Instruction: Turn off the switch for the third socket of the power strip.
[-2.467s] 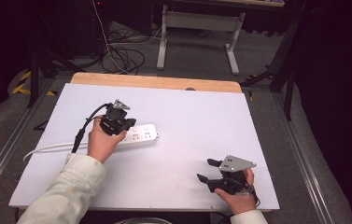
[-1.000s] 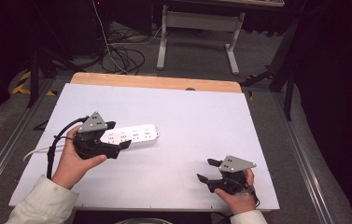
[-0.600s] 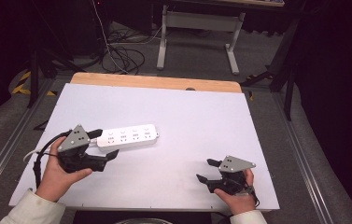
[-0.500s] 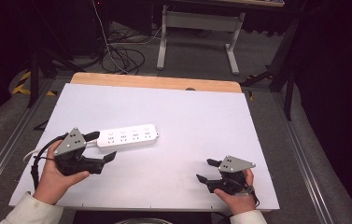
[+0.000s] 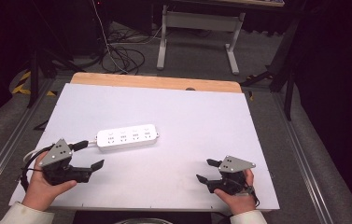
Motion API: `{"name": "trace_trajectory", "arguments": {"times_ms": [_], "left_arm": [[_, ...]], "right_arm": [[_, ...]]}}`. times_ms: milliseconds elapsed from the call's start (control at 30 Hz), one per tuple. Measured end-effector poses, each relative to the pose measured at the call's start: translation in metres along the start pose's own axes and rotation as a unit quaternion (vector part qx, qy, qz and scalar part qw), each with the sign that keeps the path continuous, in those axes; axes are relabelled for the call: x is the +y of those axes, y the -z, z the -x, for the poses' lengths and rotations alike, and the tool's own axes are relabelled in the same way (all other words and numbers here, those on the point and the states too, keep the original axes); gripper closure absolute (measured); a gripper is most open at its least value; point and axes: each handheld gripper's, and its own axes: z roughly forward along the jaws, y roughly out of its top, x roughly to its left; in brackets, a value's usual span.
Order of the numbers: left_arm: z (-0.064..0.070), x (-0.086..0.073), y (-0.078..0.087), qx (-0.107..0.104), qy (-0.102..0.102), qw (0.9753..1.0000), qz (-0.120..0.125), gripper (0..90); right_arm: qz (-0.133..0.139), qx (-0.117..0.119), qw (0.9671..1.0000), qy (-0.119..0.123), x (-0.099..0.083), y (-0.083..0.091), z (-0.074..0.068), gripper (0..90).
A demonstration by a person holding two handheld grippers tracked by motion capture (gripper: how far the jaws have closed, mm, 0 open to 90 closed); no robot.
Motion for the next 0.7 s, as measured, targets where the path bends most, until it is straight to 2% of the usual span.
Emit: {"name": "trace_trajectory", "arguments": {"times_ms": [133,300,433,600,700], "left_arm": [[-0.001,-0.010,0.001,0.001,0.000,1.0000,0.002,12.7],[-0.005,-0.023,0.002,0.010,0.016,0.9998,-0.004,12.8],[-0.007,-0.033,0.002,0.005,0.031,0.9994,-0.014,13.3],[-0.006,-0.042,0.003,0.002,0.025,0.9996,-0.014,13.3],[-0.005,-0.046,0.005,0.010,0.007,0.9997,-0.023,13.4]], "right_arm": [[0.001,0.001,1.0000,0.000,0.000,0.000,0.000,31.6],[-0.001,0.002,1.0000,0.000,0.000,-0.001,0.000,31.7],[-0.001,0.003,1.0000,0.000,0.000,-0.001,0.000,31.6],[-0.002,0.004,1.0000,0.001,0.000,-0.001,0.000,31.7],[-0.003,0.004,1.0000,0.001,0.000,-0.001,0.000,31.7]]}}
